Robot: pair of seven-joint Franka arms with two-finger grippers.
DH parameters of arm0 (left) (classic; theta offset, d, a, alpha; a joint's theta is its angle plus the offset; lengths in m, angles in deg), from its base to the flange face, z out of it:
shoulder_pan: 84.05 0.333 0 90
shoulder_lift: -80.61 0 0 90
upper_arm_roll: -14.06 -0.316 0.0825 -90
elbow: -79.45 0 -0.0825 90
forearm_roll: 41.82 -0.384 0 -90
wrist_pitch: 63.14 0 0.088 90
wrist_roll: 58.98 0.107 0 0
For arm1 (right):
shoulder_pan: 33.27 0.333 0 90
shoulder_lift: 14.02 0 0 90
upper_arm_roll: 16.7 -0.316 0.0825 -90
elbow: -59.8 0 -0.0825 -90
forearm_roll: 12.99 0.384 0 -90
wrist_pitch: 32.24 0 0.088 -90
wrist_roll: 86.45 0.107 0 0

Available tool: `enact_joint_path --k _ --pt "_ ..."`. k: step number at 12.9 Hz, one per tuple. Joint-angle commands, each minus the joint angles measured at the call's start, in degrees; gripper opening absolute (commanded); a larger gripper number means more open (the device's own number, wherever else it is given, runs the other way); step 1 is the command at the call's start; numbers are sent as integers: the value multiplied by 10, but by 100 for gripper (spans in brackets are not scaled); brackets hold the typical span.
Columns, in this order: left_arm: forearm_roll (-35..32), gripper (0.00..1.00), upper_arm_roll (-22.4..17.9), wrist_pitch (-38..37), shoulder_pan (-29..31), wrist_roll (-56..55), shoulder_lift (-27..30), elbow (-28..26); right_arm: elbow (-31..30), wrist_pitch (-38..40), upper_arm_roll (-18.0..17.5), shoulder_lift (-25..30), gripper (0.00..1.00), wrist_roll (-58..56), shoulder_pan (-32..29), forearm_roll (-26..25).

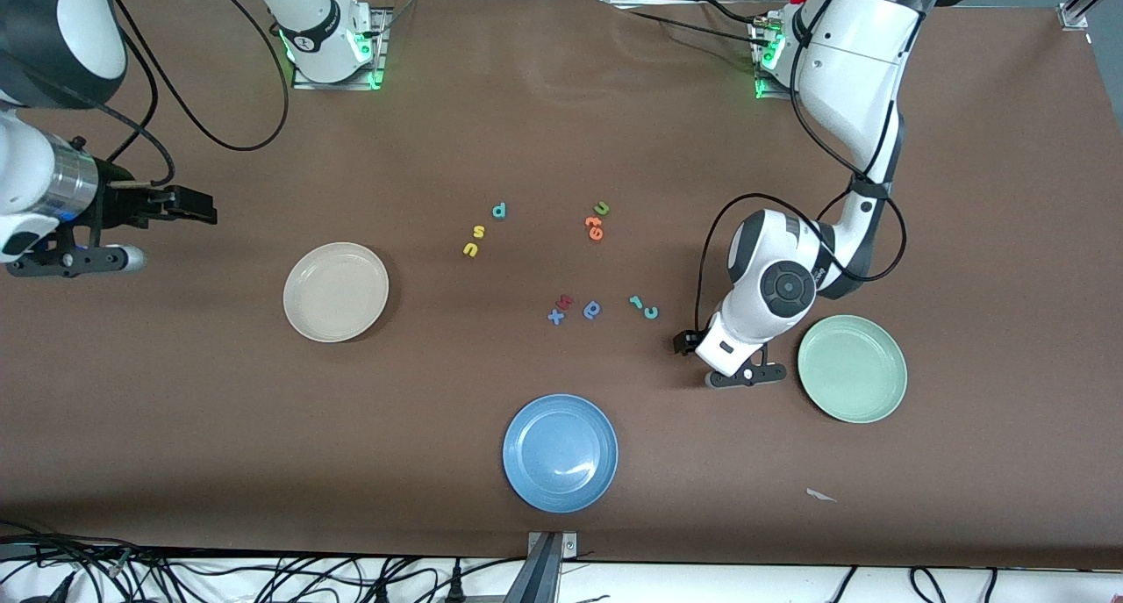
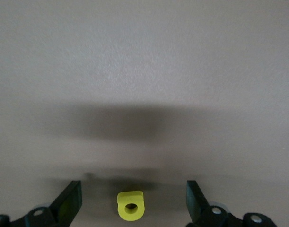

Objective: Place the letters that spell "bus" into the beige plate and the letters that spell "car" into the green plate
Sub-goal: 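Grasp the yellow letter with the left gripper while the right gripper reaches out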

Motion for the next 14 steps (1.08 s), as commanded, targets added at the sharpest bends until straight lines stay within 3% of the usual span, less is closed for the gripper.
enact_joint_path --k 1,3,6,12,14 --pt "0 79 -6 6 -15 -3 0 -10 -10 8 4 -13 100 -16 -1 16" --pt "-10 74 -7 2 -20 -3 2 -22 -13 -4 -11 -16 100 -15 -1 20" --pt "-15 61 -7 -8 -20 -6 3 -23 -62 -97 -52 -17 100 -2 -1 31" --pt "-19 24 -8 -11 -19 -5 3 -22 -166 -279 -153 -35 100 185 -1 35" --pt "-24 16 -10 -12 -16 -3 4 -19 -195 -329 -182 -43 100 239 -1 33"
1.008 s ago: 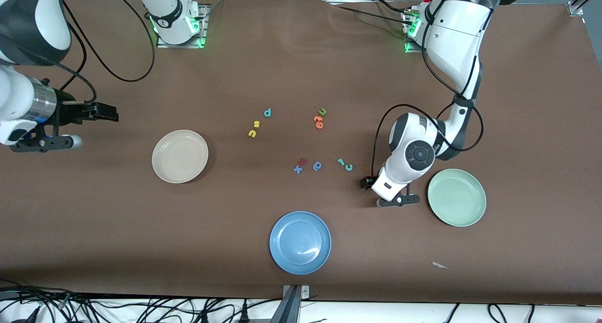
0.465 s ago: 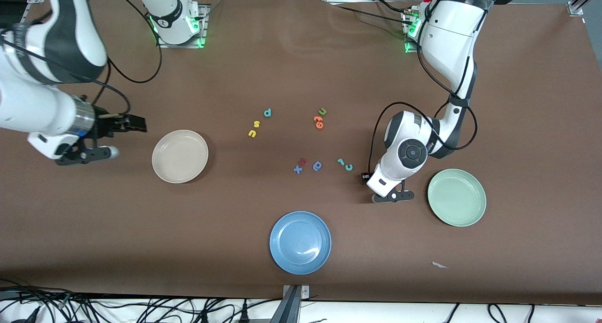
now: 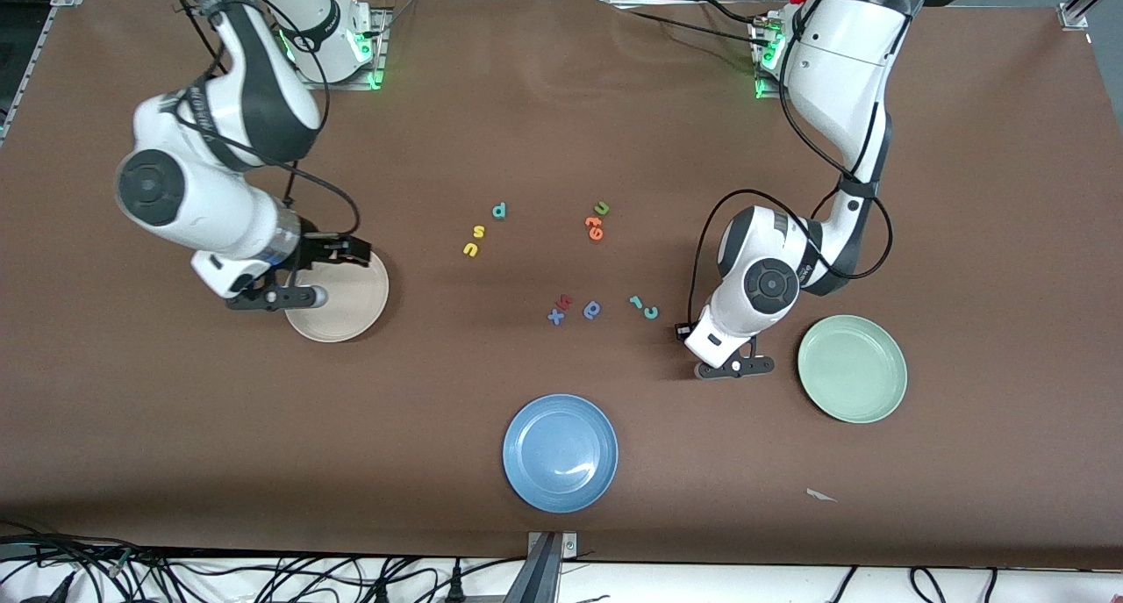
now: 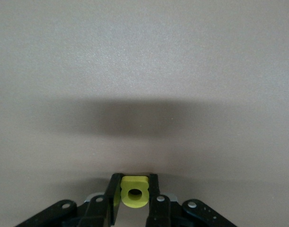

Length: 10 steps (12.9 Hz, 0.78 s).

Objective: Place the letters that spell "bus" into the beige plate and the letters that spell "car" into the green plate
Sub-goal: 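Grasp the yellow letter with the left gripper while the right gripper reaches out, then release the yellow letter onto the green plate with the left gripper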

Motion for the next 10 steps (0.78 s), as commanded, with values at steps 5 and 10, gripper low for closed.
enact_joint_path --k 5,10 --pt "-47 10 -37 -174 29 72 15 87 -40 -111 -53 -54 100 117 15 -14" --pt "-120 12 -41 -206 120 316 14 101 -41 -157 -53 -103 100 233 74 -98"
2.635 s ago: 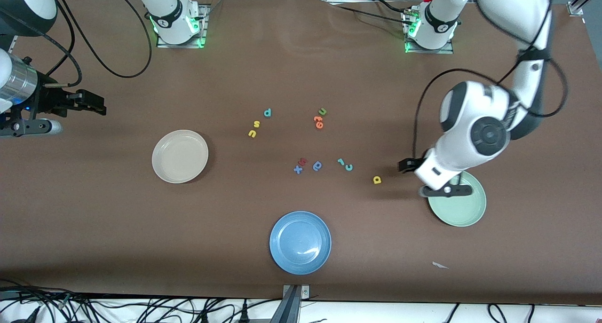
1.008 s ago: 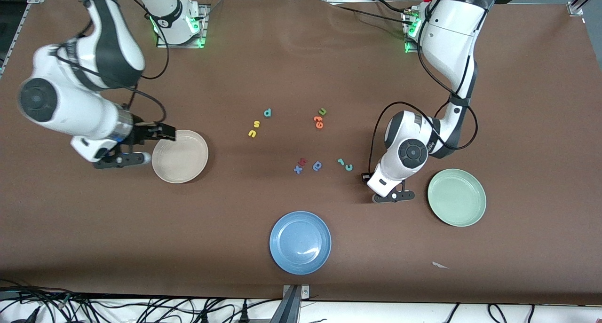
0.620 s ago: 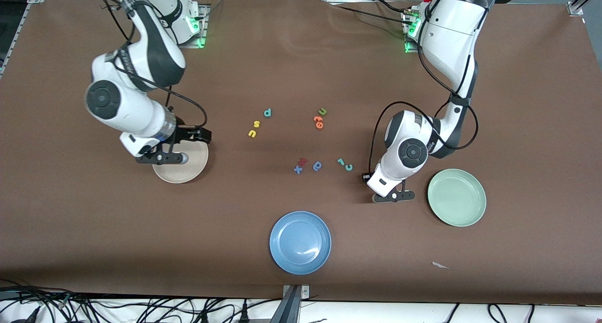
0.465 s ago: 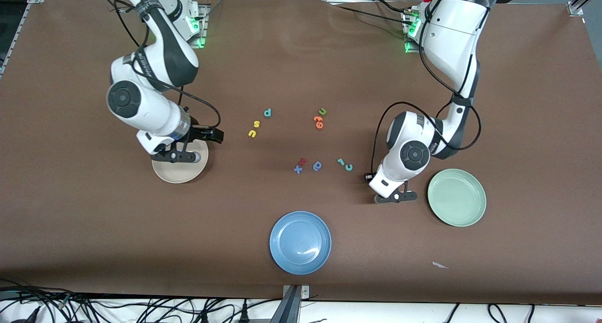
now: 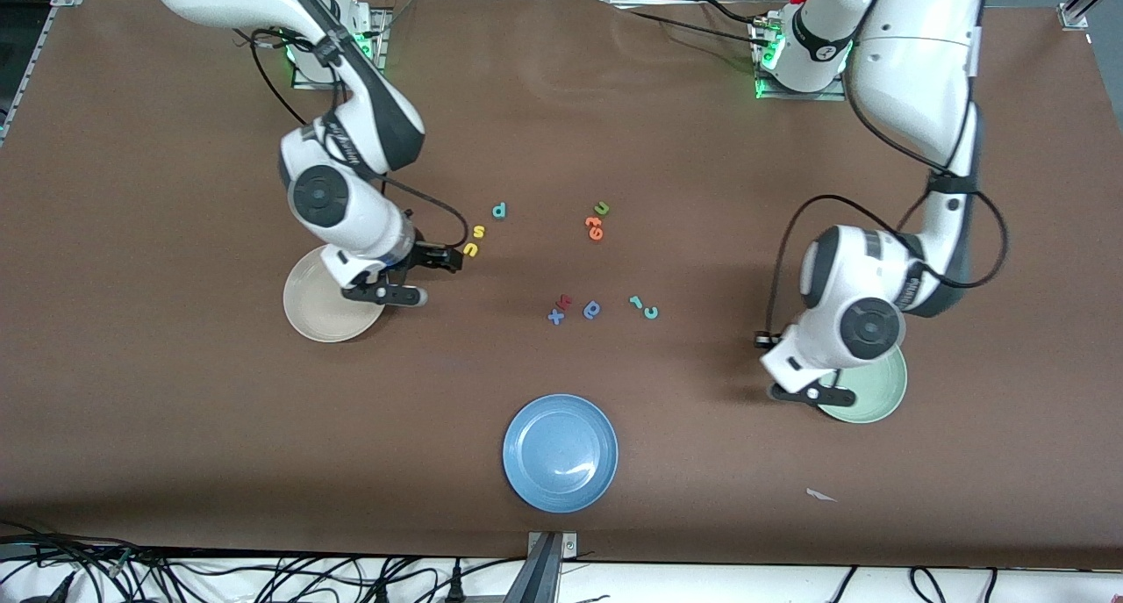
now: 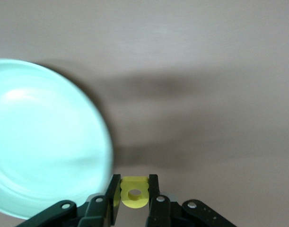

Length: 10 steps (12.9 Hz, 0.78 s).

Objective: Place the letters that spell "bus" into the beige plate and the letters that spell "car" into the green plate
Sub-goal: 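Release the yellow letter onto the green plate with the left gripper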

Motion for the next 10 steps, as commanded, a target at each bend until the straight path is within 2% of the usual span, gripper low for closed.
enact_joint_path --k 1,2,3,4,5,6,8,10 --pt "-70 15 4 -3 46 123 -6 3 -2 -20 -2 -15 100 45 18 -32" --pt "-79 29 6 2 61 164 -11 3 -5 -27 -2 -20 100 47 21 -33" --pt "-73 99 7 17 67 198 -13 3 -15 -43 -2 -22 100 47 25 -39" --pt "-47 100 9 19 66 195 -11 5 -32 -68 -2 -23 100 48 25 -51" --pt "19 100 9 18 59 130 -8 6 -50 -96 -2 -25 100 56 25 -61" --pt "79 100 10 18 49 17 -8 5 -66 -123 -2 -32 100 70 25 -78" --pt "96 100 11 24 4 -125 -10 5 -87 -155 -2 -43 100 104 26 -121" --pt "114 100 12 41 -35 -225 -11 3 -91 -161 -2 -46 100 117 28 -131"
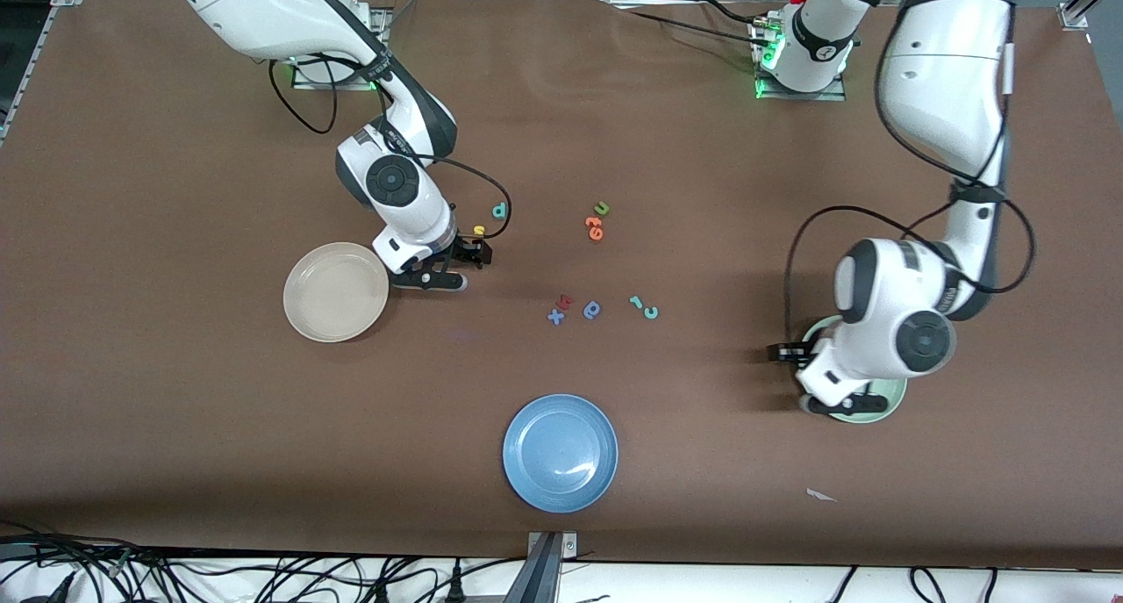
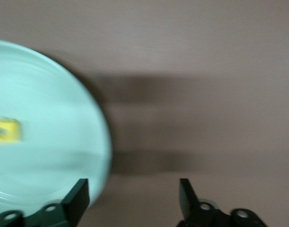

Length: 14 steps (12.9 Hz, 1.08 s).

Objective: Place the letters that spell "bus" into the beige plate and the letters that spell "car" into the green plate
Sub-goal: 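Release the yellow letter onto the green plate with the left gripper, then grasp the yellow u with the right gripper while the left gripper grasps cyan c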

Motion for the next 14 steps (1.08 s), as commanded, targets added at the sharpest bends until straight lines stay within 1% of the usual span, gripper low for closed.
enact_joint_path --k 1,3,5,8,11,14 --pt "35 100 -6 20 -45 -124 -1 -3 -9 -14 -2 2 100 22 1 -16" --pt "78 100 0 48 -69 -185 2 -27 -13 -14 -2 -1 100 46 9 -16" --pt "83 100 1 80 -108 -261 1 -42 -13 -15 -2 -3 100 60 17 -16" --pt "83 100 1 164 -160 -382 2 -87 -16 -32 -2 -19 100 78 27 -17" --pt "83 100 1 171 -176 -475 2 -96 -36 -62 0 -20 100 78 27 -17" --pt "80 99 1 171 -187 -497 1 -104 -42 -64 2 -20 99 78 27 -17"
